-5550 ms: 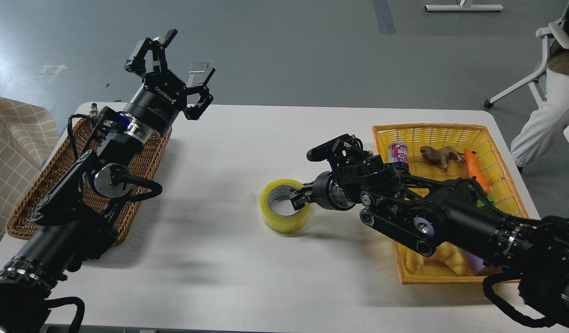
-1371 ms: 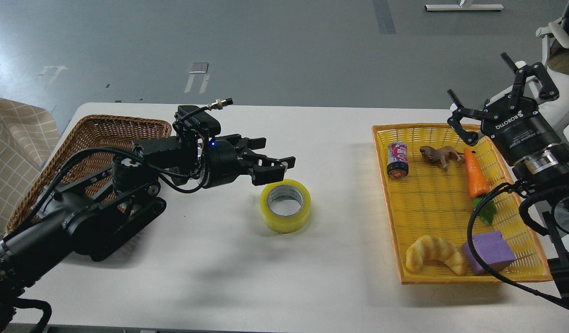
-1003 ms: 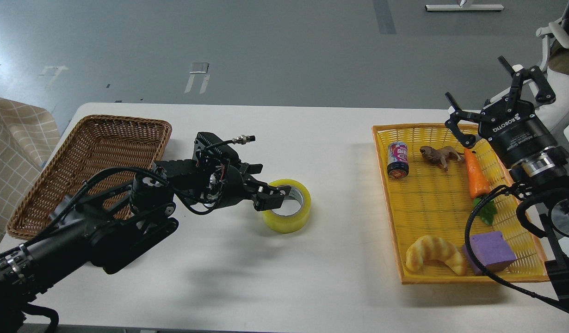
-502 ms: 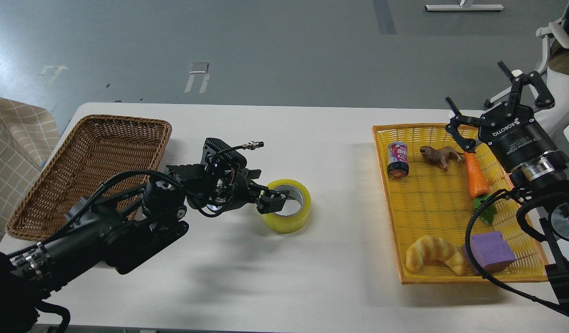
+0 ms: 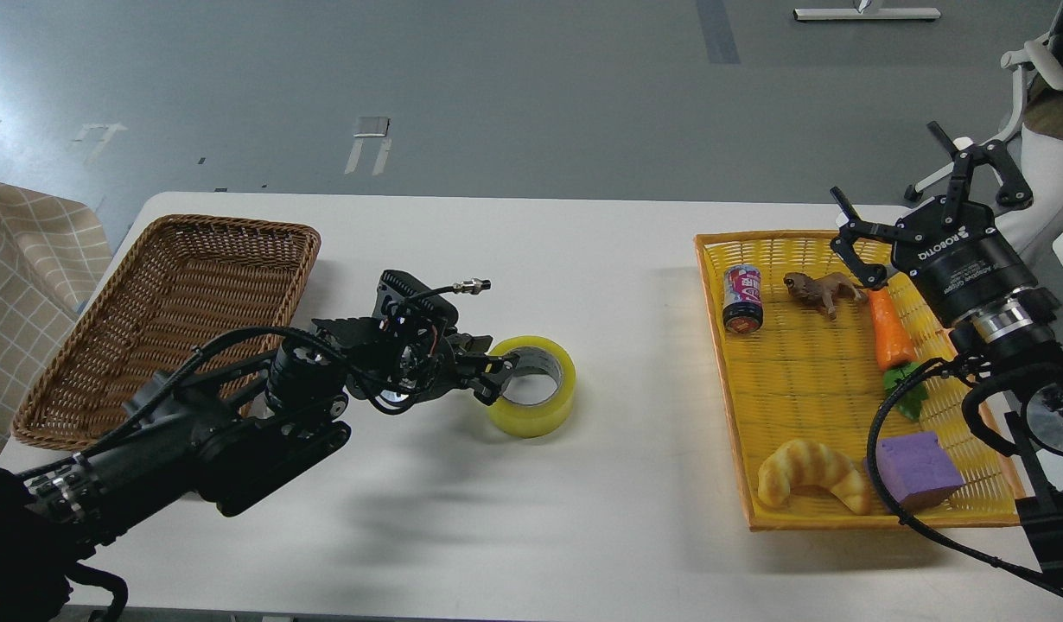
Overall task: Place and transfer tape with both arms
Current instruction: 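Close the left gripper on the tape roll's rim, then lift the tape roll and carry it over the wicker basket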
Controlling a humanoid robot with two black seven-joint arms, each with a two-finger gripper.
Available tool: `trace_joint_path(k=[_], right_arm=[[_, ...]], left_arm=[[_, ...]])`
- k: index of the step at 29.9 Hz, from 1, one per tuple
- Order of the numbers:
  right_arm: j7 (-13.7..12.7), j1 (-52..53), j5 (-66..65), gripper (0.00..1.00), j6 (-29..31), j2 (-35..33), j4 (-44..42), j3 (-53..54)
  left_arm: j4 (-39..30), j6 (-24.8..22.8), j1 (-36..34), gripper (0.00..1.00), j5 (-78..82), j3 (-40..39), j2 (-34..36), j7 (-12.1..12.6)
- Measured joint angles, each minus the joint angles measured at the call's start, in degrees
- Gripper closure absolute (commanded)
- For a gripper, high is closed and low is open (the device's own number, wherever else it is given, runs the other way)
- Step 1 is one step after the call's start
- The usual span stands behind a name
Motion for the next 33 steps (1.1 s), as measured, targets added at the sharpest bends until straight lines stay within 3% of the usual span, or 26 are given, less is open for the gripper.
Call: trace_joint_path(k=[5,17,33], right_arm=[[0.0,-0.35,-0.06,0.0,0.0,0.08,-0.14,0.0],[0.0,-0.42,-0.05,0.0,0.0,0.08,-0.16,0.27],[0.05,-0.51,0.0,0.0,0.0,1.14,-0.09,0.28]], left_arm=[[-0.6,0.03,-1.08,1.0,0.02,0.0,-0.42,-1.49],[-1.17,0.07,-6.15,1.0,0.01,-1.11,3.05,-1.77],[-1.05,1.65,-9.98,1.0,-3.9,-1.49,19.41,-3.67]])
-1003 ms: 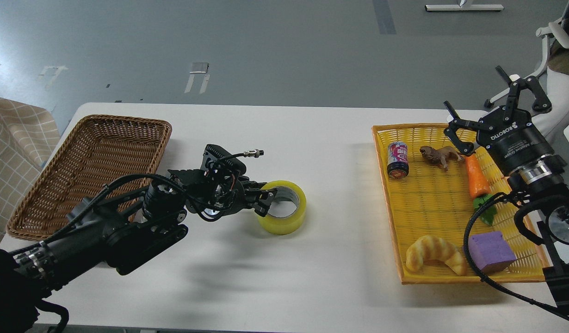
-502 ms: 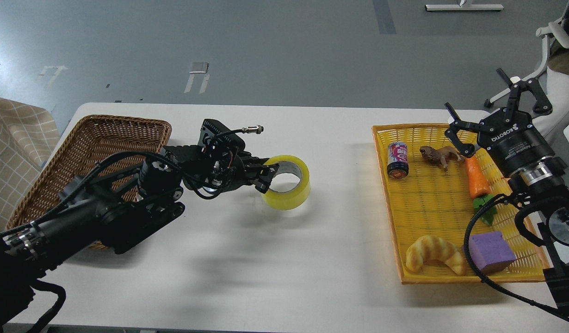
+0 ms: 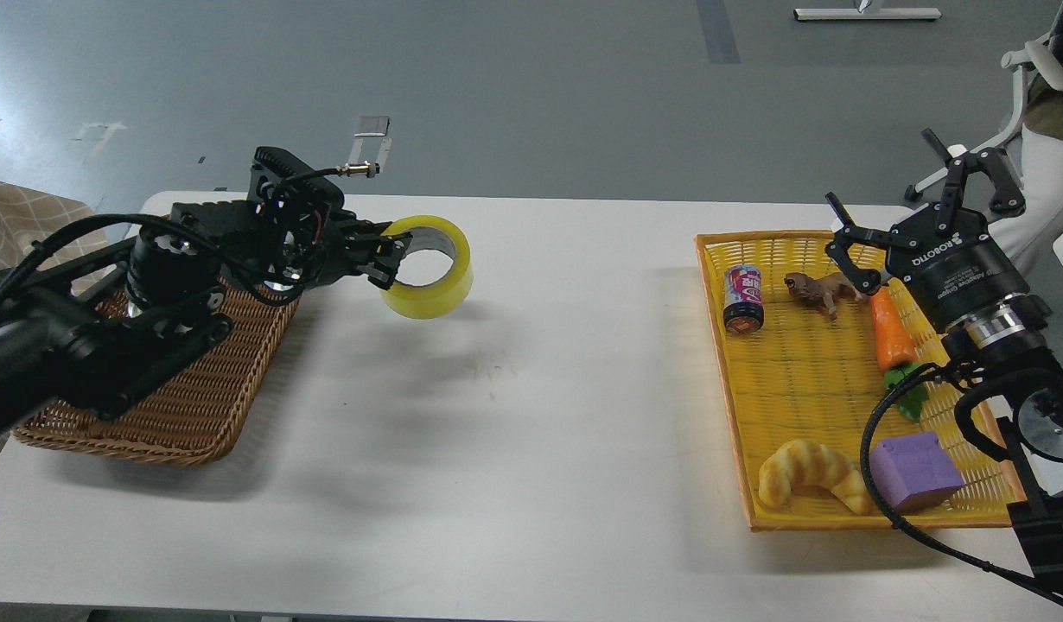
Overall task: Place and transfer tape with both arms
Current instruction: 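Lift the tape roll and carry it over the wicker basket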
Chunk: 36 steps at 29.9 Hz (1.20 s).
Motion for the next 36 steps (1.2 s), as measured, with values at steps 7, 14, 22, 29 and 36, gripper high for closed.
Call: trace_joint_path(k=[7,14,22,29,36], right_arm=[[0.0,0.1,0.04,0.0,0.0,1.13,0.52,-0.02],[-0.03,0.33,0.04,0.0,0.0,2.12,0.45,-0.02],[0.02,0.54,0.12,0.0,0.0,3.46,0.37,0.05],[0.04,0.54,0.15,0.0,0.0,4.23,0.4,0.08],[0.04,0.16,0.15,0.0,0.0,4.82,0.31,-0.01]], left_arm=[[0.07,1.09,-0.76,1.0,-6.07,-0.07,8.15,-1.59],[0.04,2.74,0.07,1.0,-8.03,0.78,15.4,-2.79],[0.98,3.95,3.22,1.0,-8.56,1.09,19.05,-2.87],[4.43,5.74,7.01,1.0,-8.69,0.98,19.21,-2.88],[7.5,7.27,10.43,1.0,-10.08,1.03,19.24,-2.88]])
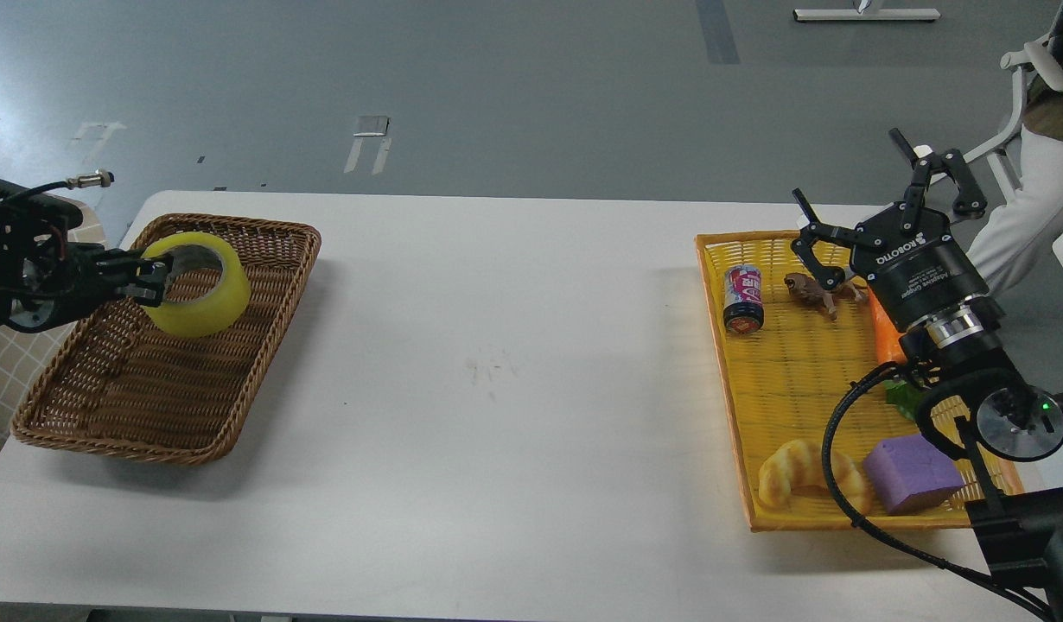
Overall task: Place and transfer tape with both arms
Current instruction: 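Lift the tape roll and carry it over the wicker basket, then lower the tape into the basket and open the left gripper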
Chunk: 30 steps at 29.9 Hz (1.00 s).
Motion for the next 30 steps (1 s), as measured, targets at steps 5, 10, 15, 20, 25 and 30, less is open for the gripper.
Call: trace_joint_path(k=[5,10,15,20,25,30], right_arm=[[0.0,-0.12,-0.03,0.0,0.0,0.22,-0.15,-0.01],[0.0,-0.12,-0.03,0.0,0.0,0.4,-0.04,0.0],[0.0,-0.24,-0.03,0.0,0.0,0.43,-0.04,0.0],[0.0,-0.25,-0.03,0.0,0.0,0.44,-0.1,0.0],[0.0,-0.4,-0.03,0.0,0.0,0.43,-0.25,0.01],[0.0,-0.55,-0.03,0.0,0.0,0.29,-0.28,0.01]], left_arm=[[1.14,0.94,1.63,1.0,-0.15,0.09,0.21,0.0],[1.59,1.56,2.99,1.0,-0.17,0.09,-0.1,0.0],[2.98,1.99,3.39,1.0,-0.17,0.12,-0.36,0.0],[3.58,2.21,4.52,1.0,-0.33,0.47,-0.8,0.0],[5.1,2.3,4.97,1.0,-0.54,0.7,-1.22,0.0],[6.0,2.36,5.15,1.0,-0.61,0.8,-2.59,0.0]])
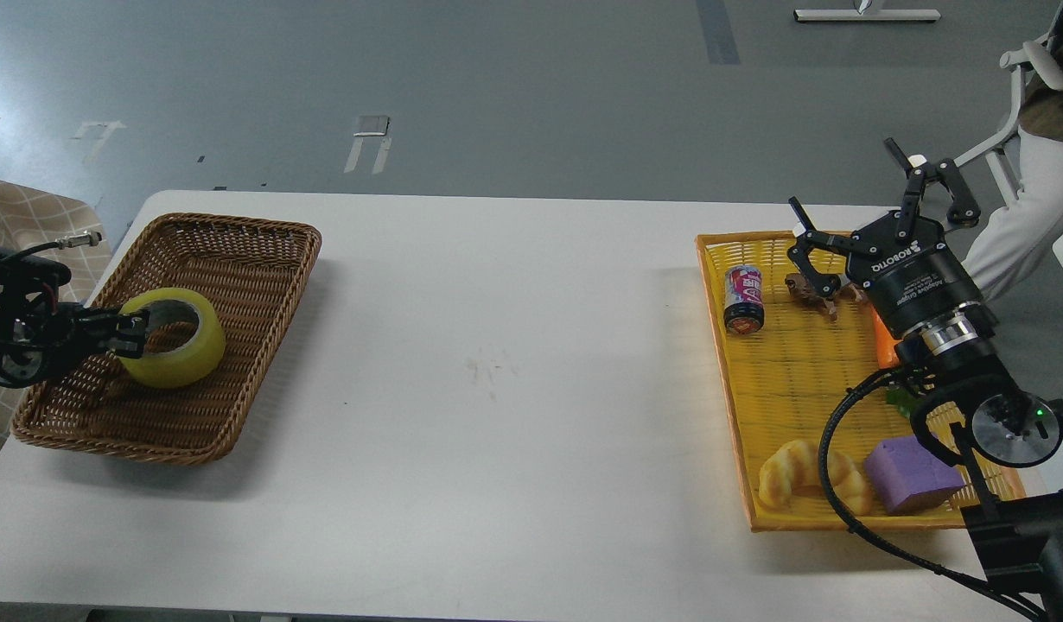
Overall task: Place and transfer tape with both arms
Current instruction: 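Lower the tape into the basket and open the left gripper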
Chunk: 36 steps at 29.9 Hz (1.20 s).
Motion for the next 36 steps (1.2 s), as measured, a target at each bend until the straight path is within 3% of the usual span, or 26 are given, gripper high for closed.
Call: trace_joint_path(k=[10,12,13,14,21,30,36], right_arm=[[0.0,-0.13,0.0,0.0,0.0,-0.03,-0.07,0.04],[0.0,-0.13,0.0,0.0,0.0,-0.03,-0.09,0.06],[0.0,-0.13,0.0,0.0,0.0,-0.03,-0.09,0.06],[0.0,-0.13,0.0,0.0,0.0,-0.03,-0.09,0.07],[0.0,-0.13,0.0,0.0,0.0,-0.03,-0.18,0.07],[0.0,-0.3,0.0,0.0,0.0,-0.01,-0.17,0.16],[0.0,-0.31,0.0,0.0,0.0,0.03,-0.09,0.16]], left_arm=[[1.7,0.0,0.03,1.0,-0.39,-0.01,-1.39,0.0],[1.7,0.0,0.0,0.81,-1.12,-0.03,-1.4,0.0],[1.7,0.0,-0.02,0.46,-1.36,-0.03,-1.4,0.0],[1.7,0.0,-0.03,0.27,-1.53,-0.03,-1.4,0.0],[1.42,0.68,-0.05,0.14,-2.82,-0.12,-1.49,0.01],[-1.58,0.44,-1.34,0.13,-8.89,-0.5,-0.29,-0.04],[-7.42,-2.29,-7.73,0.12,-24.19,-0.86,1.5,-0.15]])
